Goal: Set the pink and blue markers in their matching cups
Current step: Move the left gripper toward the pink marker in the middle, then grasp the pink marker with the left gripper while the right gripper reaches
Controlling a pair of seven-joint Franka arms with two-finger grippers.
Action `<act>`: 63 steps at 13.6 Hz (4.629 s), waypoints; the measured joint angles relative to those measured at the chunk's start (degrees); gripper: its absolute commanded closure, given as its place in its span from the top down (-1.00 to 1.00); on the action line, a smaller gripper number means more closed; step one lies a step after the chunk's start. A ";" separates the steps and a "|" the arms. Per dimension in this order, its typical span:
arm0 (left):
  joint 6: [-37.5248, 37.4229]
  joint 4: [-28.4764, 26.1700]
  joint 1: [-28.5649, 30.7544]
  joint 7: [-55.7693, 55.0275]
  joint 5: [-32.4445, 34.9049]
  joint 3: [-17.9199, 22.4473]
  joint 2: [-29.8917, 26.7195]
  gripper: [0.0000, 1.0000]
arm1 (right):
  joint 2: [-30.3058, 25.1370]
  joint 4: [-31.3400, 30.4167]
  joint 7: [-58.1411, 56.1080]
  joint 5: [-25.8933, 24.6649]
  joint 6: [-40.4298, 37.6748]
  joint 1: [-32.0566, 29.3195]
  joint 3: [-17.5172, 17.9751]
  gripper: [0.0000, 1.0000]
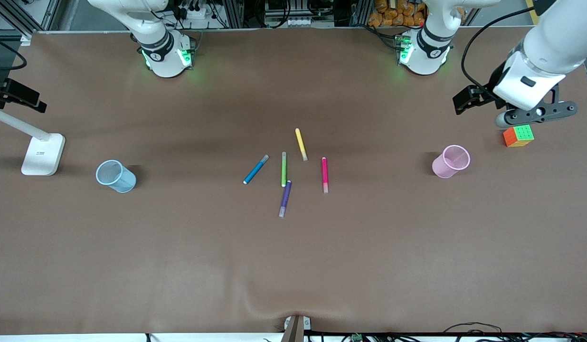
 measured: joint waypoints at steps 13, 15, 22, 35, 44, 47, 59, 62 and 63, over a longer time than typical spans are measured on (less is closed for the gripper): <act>5.93 -3.66 -0.01 -1.08 0.13 -0.95 0.21 1.00 | 0.10 0.00 0.00 0.04 0.00 -0.01 0.08 1.00; 7.58 -4.88 -0.01 -1.49 0.13 -0.98 0.36 1.00 | 0.10 0.03 0.00 0.04 0.00 -0.01 0.11 1.00; 17.85 -12.24 -0.27 -10.69 0.13 -5.97 1.85 1.00 | 1.23 0.03 0.01 0.04 0.00 -0.52 -0.05 1.00; 22.06 -2.93 -4.06 -23.09 0.11 -10.74 22.97 1.00 | 4.53 0.03 0.01 0.01 -1.33 -0.52 0.34 1.00; 21.94 10.06 -8.54 -24.49 -0.57 -10.80 40.11 1.00 | 5.80 -0.05 0.00 0.02 -2.88 -0.51 0.47 1.00; 23.09 13.52 -10.58 -26.02 -0.59 -10.77 45.18 1.00 | 8.92 -0.06 -0.05 0.02 -4.05 -0.51 0.55 1.00; 32.17 16.27 -13.95 -29.77 -1.33 -10.67 54.72 0.72 | 13.25 0.05 9.16 0.27 -12.05 5.14 1.22 1.00; 32.17 16.27 -14.10 -29.76 -1.37 -10.67 55.50 0.39 | 13.24 -0.08 16.97 2.66 -13.15 10.54 1.68 1.00; 32.17 16.28 -14.28 -29.77 -1.38 -10.67 55.64 0.24 | 13.25 -0.43 18.65 4.72 -13.13 10.87 1.68 1.00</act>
